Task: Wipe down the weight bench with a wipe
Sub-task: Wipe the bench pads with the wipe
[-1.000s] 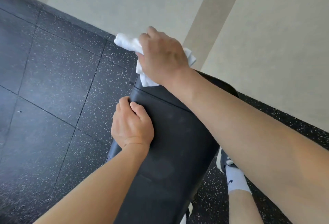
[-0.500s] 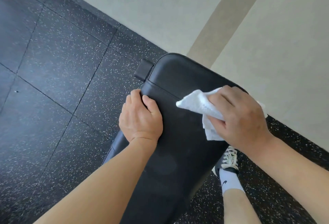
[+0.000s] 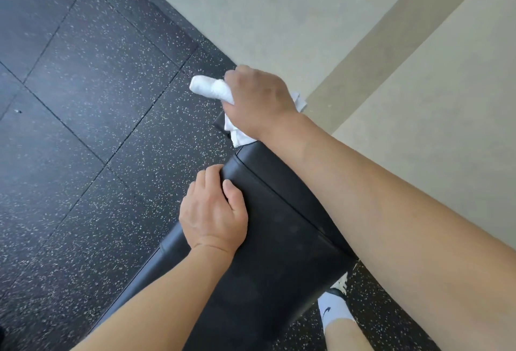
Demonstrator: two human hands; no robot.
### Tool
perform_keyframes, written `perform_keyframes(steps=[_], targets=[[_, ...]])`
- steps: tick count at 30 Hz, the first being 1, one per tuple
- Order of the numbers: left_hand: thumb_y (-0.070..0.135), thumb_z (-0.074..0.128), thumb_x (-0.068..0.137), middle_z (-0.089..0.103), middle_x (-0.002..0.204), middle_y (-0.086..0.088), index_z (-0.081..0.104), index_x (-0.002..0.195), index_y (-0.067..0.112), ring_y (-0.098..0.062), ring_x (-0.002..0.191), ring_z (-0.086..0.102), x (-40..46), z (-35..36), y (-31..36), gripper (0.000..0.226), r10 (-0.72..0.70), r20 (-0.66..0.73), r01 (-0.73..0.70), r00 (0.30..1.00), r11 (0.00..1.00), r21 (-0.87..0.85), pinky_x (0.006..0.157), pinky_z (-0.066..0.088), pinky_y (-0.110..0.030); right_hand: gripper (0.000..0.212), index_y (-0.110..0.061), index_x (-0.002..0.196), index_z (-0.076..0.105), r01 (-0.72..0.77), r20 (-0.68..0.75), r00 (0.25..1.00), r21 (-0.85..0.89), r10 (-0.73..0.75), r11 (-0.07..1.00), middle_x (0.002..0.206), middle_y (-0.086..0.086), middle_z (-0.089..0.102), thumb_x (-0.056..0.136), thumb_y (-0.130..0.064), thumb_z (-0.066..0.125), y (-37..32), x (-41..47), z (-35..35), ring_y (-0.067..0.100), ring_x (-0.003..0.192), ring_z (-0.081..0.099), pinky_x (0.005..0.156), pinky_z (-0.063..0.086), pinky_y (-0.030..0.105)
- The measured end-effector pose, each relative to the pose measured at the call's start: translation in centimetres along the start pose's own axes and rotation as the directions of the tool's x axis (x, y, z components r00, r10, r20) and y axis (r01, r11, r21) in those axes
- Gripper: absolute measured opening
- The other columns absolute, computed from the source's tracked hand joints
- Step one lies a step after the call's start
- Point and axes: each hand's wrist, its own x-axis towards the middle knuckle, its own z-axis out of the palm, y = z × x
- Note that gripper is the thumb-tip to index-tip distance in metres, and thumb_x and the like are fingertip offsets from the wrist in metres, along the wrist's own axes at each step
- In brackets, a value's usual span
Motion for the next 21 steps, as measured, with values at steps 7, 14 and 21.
perform_keyframes(steps=[7, 14, 21], targets=[[0.035, 0.033, 0.096, 0.063, 0.099, -0.004, 0.059, 0.112, 0.014, -0.032, 0.085, 0.058, 0.1, -0.2, -0.2, 0.037, 0.01, 0.012, -0.01, 1.0, 1.0, -0.03, 0.071, 0.046, -0.044, 0.02, -0.022, 0.083, 0.047, 0.099, 0.035, 0.994, -0.017, -0.099, 0.995, 0.084, -0.004, 0.045, 0.093, -0.036, 0.056, 1.0, -3.6, -0.3, 0.023, 0.074, 0.043, 0.063, 0.03, 0.033], [0.04, 0.031, 0.096, 0.064, 0.099, -0.004, 0.06, 0.11, 0.016, -0.033, 0.086, 0.058, 0.0, -0.2, -0.4, 0.04, 0.022, -0.011, -0.022, 1.0, 0.999, -0.032, 0.073, 0.043, -0.043, 0.028, -0.01, 0.1, 0.061, -0.037, -0.262, 0.963, 0.089, 0.059, 0.995, 0.098, 0.006, 0.055, 0.099, -0.037, 0.059, 2.7, -9.0, -0.4, 0.027, 0.078, 0.051, 0.062, 0.038, 0.035], [0.038, 0.036, 0.105, 0.063, 0.11, -0.006, 0.056, 0.113, 0.014, -0.033, 0.1, 0.058, 0.1, -1.2, -0.8, 0.032, 0.061, 0.084, -0.053, 0.995, 0.995, -0.087, 0.078, 0.04, -0.043, 0.021, -0.011, 0.094, 0.06, -0.09, -0.258, 0.966, -0.24, 0.026, 0.967, 0.101, 0.01, 0.057, 0.097, -0.032, 0.059, -2.2, -6.6, 1.2, 0.033, 0.09, 0.056, 0.065, 0.029, 0.037]])
